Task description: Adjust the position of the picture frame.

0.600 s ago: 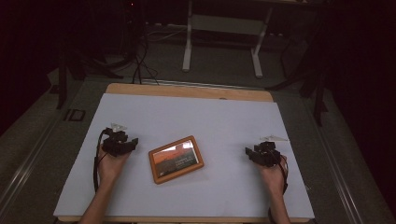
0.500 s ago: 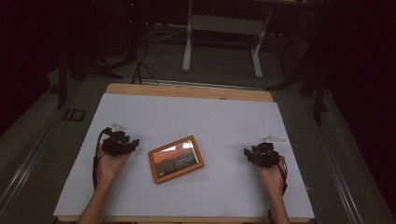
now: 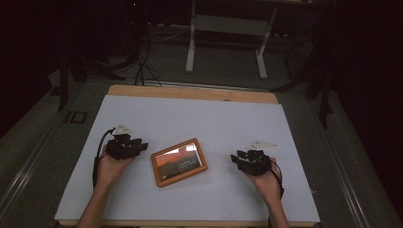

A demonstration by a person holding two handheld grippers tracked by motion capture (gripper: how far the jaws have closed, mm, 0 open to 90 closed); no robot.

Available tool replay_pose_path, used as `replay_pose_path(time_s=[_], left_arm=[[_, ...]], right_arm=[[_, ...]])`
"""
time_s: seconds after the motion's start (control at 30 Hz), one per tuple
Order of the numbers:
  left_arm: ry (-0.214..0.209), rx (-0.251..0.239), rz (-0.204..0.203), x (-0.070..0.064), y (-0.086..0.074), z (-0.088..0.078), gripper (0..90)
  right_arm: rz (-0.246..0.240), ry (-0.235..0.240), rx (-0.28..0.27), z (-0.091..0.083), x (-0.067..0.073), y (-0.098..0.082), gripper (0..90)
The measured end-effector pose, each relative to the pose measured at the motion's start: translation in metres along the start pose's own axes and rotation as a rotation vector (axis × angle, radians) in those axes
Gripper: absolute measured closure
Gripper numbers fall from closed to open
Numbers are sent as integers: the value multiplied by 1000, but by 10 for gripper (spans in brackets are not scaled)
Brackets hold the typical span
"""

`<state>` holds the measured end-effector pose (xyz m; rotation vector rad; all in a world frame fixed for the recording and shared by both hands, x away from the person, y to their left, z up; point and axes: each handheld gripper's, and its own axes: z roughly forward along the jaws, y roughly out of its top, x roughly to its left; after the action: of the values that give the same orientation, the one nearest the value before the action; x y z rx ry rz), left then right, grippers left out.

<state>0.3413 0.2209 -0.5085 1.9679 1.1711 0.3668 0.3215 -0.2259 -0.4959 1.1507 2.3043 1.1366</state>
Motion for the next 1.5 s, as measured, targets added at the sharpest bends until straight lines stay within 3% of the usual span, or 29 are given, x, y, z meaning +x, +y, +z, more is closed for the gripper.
replay_pose_path(time_s=[0.37,0.4,0.5,0.53,0.73,0.83,1.07,1.43,1.5], left_arm=[[-8,1,46,-7,7,5,608],[-27,-3,54,-9,10,7,616],[-35,3,76,-13,12,10,626],[-40,6,84,-14,13,11,647],[-38,57,140,-24,11,23,743],[-31,60,147,-24,11,27,858],[-9,88,173,-23,9,36,898],[-13,111,185,-24,6,46,896],[-15,123,204,-27,5,49,896]], right_arm=[[-48,79,-4,0,18,7,664],[-69,133,-2,1,23,8,679],[-82,156,8,2,27,9,687],[-106,183,17,3,32,10,697],[-192,229,50,6,47,10,762],[-230,268,56,9,57,8,885],[-274,302,94,22,72,4,898],[-269,284,130,37,80,-1,898],[-266,275,134,39,80,-1,898]])
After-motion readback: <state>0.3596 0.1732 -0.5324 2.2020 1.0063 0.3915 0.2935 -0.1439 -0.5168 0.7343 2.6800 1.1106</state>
